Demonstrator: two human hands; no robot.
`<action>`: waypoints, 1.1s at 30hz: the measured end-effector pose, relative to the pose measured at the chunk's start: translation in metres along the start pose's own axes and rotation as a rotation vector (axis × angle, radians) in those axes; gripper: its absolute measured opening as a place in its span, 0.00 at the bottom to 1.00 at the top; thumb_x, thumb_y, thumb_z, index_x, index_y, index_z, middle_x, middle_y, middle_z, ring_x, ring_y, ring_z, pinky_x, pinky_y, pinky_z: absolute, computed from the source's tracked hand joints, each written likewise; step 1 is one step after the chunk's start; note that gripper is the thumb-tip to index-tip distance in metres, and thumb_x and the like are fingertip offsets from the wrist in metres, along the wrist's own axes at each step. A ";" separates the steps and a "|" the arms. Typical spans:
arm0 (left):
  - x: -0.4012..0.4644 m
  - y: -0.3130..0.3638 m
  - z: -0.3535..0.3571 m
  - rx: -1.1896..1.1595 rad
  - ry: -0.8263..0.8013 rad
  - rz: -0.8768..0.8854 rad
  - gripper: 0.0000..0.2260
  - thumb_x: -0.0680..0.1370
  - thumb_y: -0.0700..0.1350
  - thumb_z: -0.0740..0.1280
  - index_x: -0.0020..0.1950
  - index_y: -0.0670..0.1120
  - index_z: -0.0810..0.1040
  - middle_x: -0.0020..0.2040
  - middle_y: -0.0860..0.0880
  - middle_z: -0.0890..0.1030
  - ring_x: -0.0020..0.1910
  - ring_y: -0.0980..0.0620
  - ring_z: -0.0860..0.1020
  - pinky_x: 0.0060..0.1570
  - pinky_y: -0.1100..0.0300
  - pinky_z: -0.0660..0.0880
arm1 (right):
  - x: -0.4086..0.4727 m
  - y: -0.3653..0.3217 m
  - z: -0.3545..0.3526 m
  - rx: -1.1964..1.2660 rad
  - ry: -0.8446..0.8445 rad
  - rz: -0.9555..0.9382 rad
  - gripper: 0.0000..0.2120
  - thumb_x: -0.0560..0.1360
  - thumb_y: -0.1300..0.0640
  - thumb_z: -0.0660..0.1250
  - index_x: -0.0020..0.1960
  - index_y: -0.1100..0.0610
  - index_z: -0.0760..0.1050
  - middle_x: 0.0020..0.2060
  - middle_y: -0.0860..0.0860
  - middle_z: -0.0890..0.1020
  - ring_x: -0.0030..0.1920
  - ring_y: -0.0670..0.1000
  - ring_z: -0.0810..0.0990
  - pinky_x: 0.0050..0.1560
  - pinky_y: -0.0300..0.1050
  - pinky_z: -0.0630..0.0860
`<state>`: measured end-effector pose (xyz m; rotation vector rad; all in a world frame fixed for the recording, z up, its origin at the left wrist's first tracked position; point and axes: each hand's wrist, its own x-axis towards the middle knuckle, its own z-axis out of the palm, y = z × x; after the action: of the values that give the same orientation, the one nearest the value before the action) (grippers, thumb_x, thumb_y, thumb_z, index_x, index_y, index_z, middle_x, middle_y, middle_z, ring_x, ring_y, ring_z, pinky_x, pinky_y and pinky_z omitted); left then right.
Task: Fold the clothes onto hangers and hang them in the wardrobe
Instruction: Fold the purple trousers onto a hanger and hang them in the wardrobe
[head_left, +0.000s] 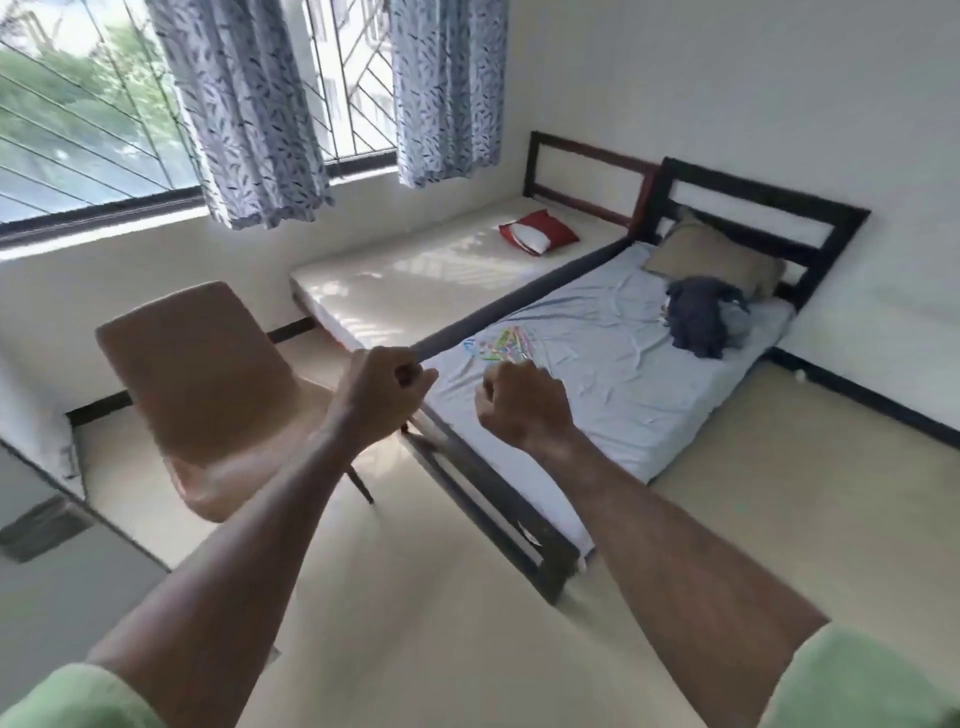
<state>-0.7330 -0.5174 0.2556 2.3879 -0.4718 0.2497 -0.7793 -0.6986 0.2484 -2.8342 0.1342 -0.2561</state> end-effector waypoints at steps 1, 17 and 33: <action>0.011 0.011 0.019 -0.022 -0.046 0.019 0.16 0.76 0.47 0.72 0.30 0.45 0.73 0.27 0.48 0.74 0.27 0.51 0.68 0.31 0.56 0.67 | -0.002 0.022 -0.003 -0.028 0.000 0.050 0.12 0.78 0.52 0.61 0.49 0.57 0.80 0.48 0.59 0.83 0.50 0.64 0.82 0.48 0.51 0.76; 0.102 0.212 0.294 -0.008 -0.567 0.337 0.12 0.77 0.53 0.71 0.39 0.46 0.81 0.36 0.48 0.81 0.39 0.44 0.78 0.41 0.53 0.78 | -0.048 0.333 -0.048 -0.092 0.080 0.626 0.10 0.78 0.52 0.61 0.45 0.56 0.78 0.44 0.56 0.81 0.47 0.61 0.81 0.42 0.48 0.70; 0.218 0.352 0.447 0.041 -0.509 0.221 0.12 0.77 0.50 0.70 0.39 0.44 0.80 0.35 0.49 0.79 0.40 0.44 0.78 0.41 0.53 0.77 | 0.072 0.579 -0.107 -0.054 0.105 0.474 0.09 0.78 0.53 0.61 0.42 0.56 0.76 0.36 0.52 0.74 0.38 0.57 0.73 0.38 0.45 0.68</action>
<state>-0.6502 -1.1175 0.1938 2.4296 -0.9732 -0.2650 -0.7668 -1.2888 0.1903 -2.7356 0.8297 -0.2961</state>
